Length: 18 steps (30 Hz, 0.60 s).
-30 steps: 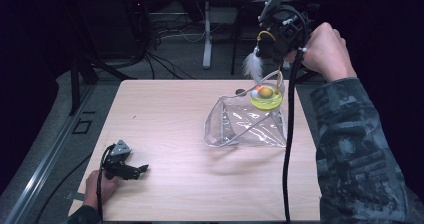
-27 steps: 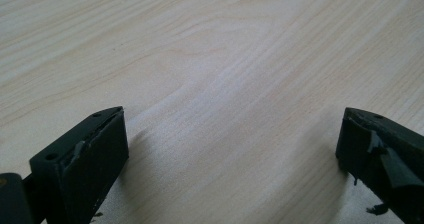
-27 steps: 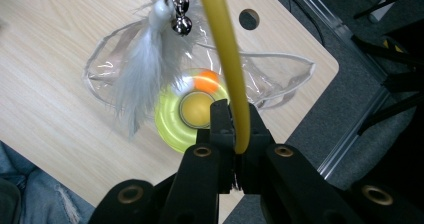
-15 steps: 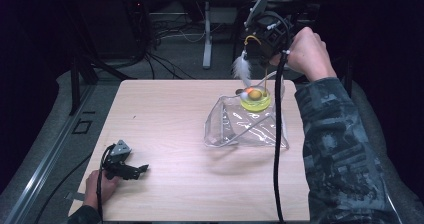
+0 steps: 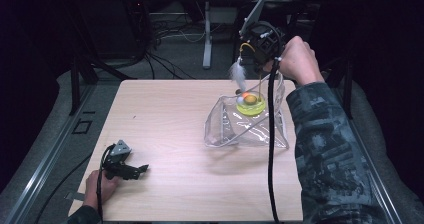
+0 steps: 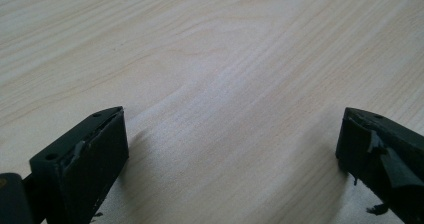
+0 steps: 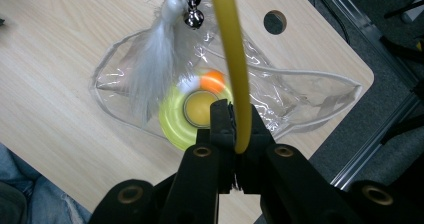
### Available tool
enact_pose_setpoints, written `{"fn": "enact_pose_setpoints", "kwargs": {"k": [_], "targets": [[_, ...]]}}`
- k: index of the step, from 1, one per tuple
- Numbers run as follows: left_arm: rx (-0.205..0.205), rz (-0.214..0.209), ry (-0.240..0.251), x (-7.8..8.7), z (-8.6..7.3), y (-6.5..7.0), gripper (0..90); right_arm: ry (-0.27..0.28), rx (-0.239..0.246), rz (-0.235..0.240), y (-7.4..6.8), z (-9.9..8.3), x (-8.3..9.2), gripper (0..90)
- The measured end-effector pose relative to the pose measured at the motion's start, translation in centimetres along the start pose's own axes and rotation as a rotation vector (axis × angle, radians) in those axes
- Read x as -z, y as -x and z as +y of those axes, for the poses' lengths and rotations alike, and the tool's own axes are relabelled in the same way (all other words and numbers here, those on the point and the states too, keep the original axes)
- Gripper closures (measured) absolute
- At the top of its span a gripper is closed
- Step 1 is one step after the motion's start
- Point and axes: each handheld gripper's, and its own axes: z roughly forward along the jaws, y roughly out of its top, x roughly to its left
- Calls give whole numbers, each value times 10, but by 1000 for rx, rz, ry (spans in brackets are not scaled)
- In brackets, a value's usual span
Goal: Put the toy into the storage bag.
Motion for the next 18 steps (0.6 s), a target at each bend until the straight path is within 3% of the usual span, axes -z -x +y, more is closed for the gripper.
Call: {"fn": "enact_pose_setpoints", "kwargs": {"k": [6,18], "targets": [[0,0,0,0,0,0,4,-9,0,-1,1,-1,-9,877],[0,0,0,0,0,0,4,-37,-22,25,5,-10,-43,877]]}}
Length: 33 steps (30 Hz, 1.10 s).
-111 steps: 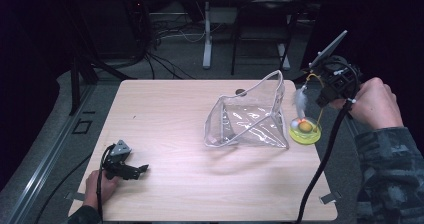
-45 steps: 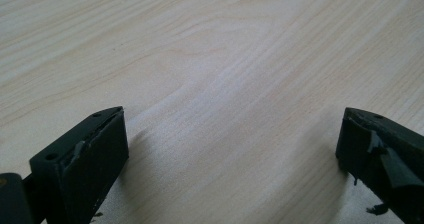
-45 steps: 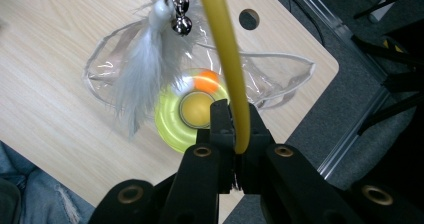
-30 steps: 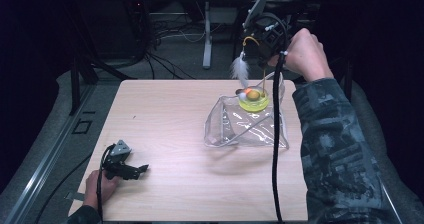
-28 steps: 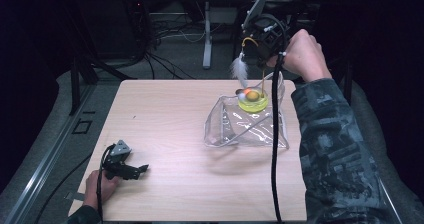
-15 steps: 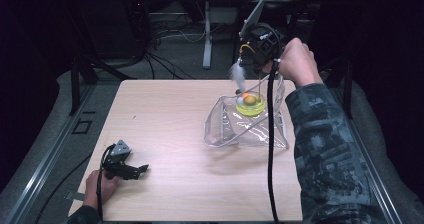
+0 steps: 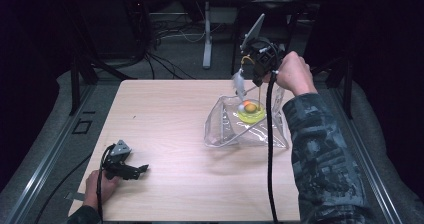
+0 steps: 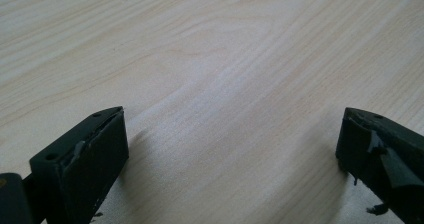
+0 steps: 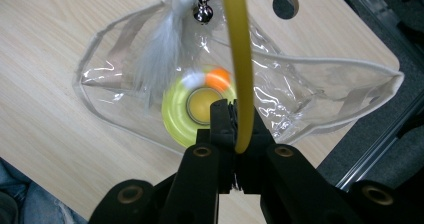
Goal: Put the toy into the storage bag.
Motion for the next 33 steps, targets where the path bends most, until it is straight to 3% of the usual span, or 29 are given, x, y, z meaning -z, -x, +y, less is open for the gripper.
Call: {"fn": "enact_pose_setpoints", "kwargs": {"k": [24,33], "targets": [[0,0,-1,0,0,0,4,-54,-35,46,12,-24,-45,876],[2,0,0,0,0,0,4,-84,-42,33,13,-29,-58,876]]}}
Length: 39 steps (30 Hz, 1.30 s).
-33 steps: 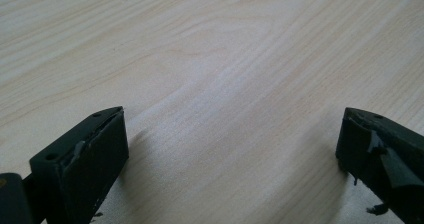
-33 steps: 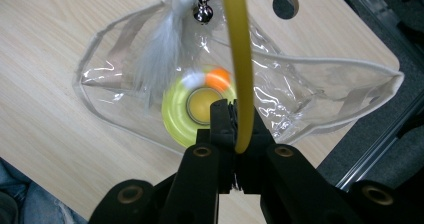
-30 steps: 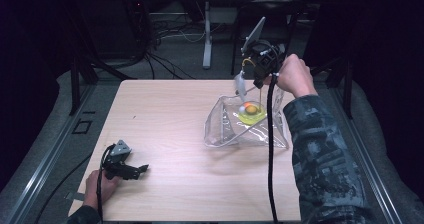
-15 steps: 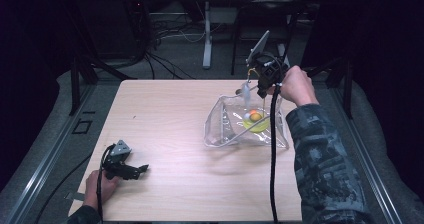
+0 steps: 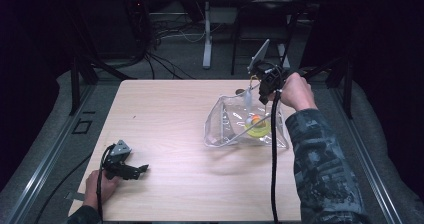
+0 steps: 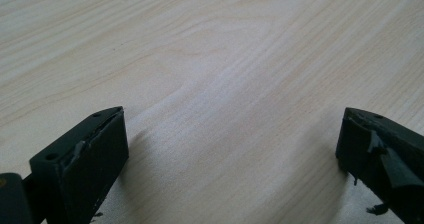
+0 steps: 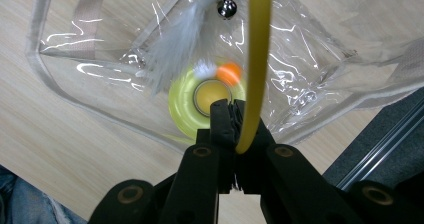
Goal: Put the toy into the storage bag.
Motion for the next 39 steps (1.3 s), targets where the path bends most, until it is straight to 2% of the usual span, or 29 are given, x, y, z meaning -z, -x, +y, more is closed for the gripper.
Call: {"fn": "enact_pose_setpoints", "kwargs": {"k": [14,20,29,34,35,37,39], "targets": [[-2,-1,-1,0,0,0,4,-33,-8,-22,2,-3,-17,877],[1,-4,-4,0,0,0,4,-63,-7,-32,0,-2,-29,877],[-2,0,0,0,0,0,4,-74,-21,-51,1,-1,-32,876],[-2,0,-1,0,0,0,4,-97,-20,-38,2,-1,-35,875],[-2,0,0,0,0,0,4,-96,-34,-32,2,-2,-41,874],[-2,0,0,0,0,0,4,-119,-29,-34,4,-2,-45,872],[-1,2,1,0,0,0,4,-114,-37,-30,3,-3,-49,869]]}}
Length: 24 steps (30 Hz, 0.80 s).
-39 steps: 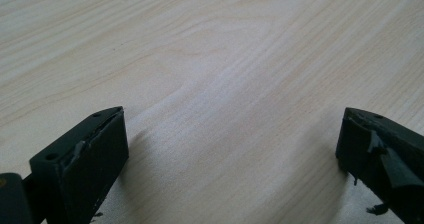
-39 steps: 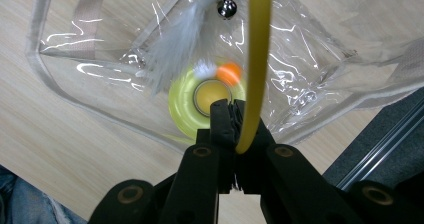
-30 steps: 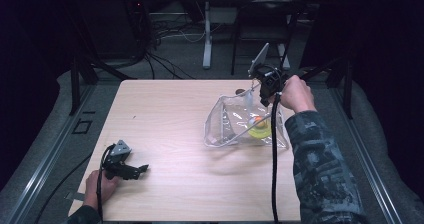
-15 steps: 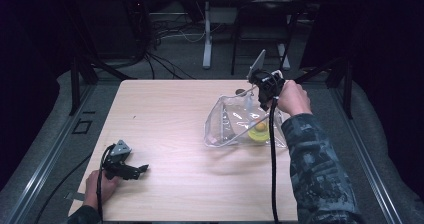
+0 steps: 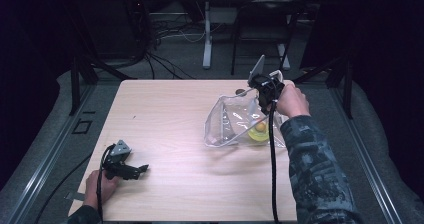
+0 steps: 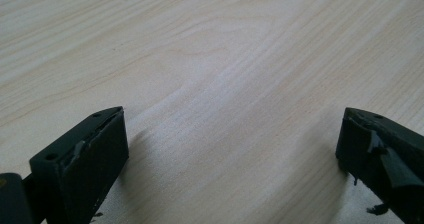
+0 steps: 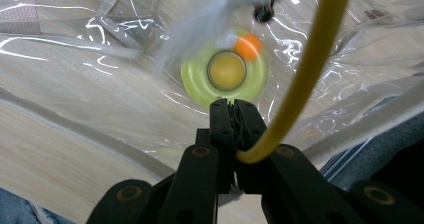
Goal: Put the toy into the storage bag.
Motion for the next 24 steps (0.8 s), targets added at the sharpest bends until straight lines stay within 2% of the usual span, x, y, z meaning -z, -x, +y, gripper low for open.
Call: {"fn": "enact_pose_setpoints", "kwargs": {"k": [3,8,10,15,18,20,21,24], "targets": [[0,-2,-1,0,0,0,4,2,7,0,0,-1,2,827],[0,-2,-1,0,0,0,4,56,-2,9,-3,-7,9,759],[0,-2,-1,0,0,0,4,75,-2,27,-2,-9,14,724],[-1,-2,-1,0,0,0,4,146,-21,27,1,-18,31,555],[0,-1,-1,0,0,0,4,174,-37,19,2,-26,41,433],[0,-2,-1,0,0,0,4,178,-40,20,2,-28,43,400],[0,-1,-1,0,0,0,4,184,-45,24,3,-34,48,346],[2,-1,-1,0,0,0,4,192,-43,25,3,-42,52,323]]}}
